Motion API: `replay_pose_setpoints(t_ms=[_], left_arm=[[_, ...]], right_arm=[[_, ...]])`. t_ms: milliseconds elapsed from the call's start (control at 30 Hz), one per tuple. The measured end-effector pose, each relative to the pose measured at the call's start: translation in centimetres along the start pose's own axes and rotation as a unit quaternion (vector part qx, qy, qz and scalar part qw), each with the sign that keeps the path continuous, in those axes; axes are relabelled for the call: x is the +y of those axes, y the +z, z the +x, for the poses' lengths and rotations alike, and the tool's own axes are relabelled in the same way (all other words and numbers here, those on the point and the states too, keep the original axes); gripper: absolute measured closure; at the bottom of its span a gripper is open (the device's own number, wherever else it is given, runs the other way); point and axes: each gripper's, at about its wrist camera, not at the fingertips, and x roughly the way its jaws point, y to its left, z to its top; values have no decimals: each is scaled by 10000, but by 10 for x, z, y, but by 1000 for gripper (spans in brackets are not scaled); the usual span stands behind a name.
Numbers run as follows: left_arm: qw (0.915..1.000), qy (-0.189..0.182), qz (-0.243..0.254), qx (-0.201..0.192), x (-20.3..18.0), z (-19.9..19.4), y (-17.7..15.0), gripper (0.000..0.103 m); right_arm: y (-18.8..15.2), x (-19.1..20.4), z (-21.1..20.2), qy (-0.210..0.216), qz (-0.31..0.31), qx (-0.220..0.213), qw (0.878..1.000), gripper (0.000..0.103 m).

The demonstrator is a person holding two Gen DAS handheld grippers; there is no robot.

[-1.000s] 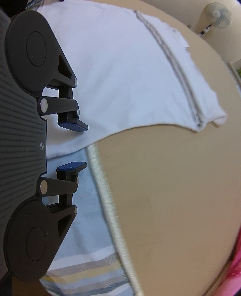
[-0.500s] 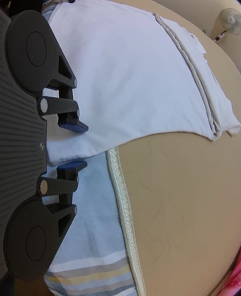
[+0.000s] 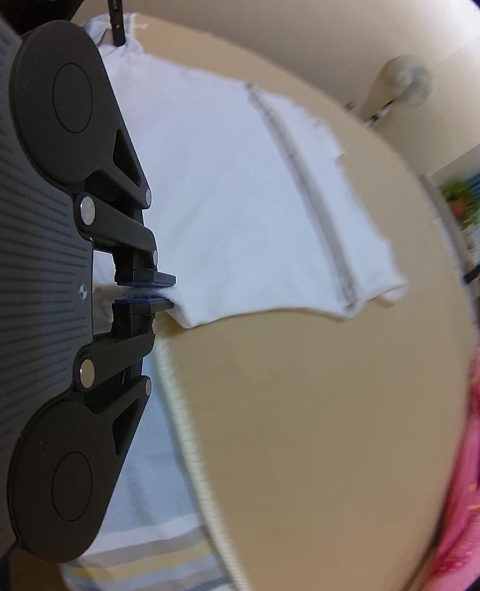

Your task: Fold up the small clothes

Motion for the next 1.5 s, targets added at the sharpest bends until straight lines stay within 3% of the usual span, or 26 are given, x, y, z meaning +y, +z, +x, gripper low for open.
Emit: replay_pose_setpoints(t_ms=[133, 267, 433, 533, 600, 700, 900, 1067, 1167, 1200, 1267, 1367, 1500], left_arm=[[9976, -230, 16, -648, -6, -43, 7, 98], [9894, -578, -13, -1333, -4, -106, 7, 98], [9734, -1112, -255, -1987, 5, -186, -2, 99], [9679, -1318, -453, -2094, 13, -202, -2, 98], [9678, -1411, -573, -2007, 17, -194, 3, 98], [9748, -1325, -737, -1635, 23, -154, 27, 98], [9895, -947, -699, -842, 29, -35, 106, 98], [9921, -893, -656, -587, 37, 49, 174, 96], [9910, -631, -797, -866, 53, 68, 173, 89], [9903, -654, -953, -766, 61, 76, 169, 89], [9927, -542, -969, -469, 66, 89, 168, 89], [9978, -346, -419, -375, 54, 101, 169, 73], [9988, -389, -172, -251, 41, 119, 171, 67]], right_arm=[[21, 4, -40, 422, 118, -638, 9970, 98], [30, -2, -91, 799, 305, -1246, 9885, 99], [26, -15, -157, 1364, 576, -1894, 9707, 100], [22, -26, -184, 1606, 818, -2200, 9587, 100], [24, -33, -183, 1658, 1016, -2185, 9563, 100], [40, -38, -149, 1514, 1069, -1926, 9636, 100], [113, -43, -32, 1002, 891, -1180, 9839, 100], [164, -45, 67, 498, 777, -718, 9931, 98], [166, -49, 96, -57, 627, -1005, 9929, 94], [162, -51, 103, -164, 486, -1020, 9935, 94], [157, -57, 120, -482, 446, -632, 9958, 89], [157, -53, 128, -243, 171, -482, 9984, 88], [155, -39, 143, -265, -349, -281, 9986, 76]])
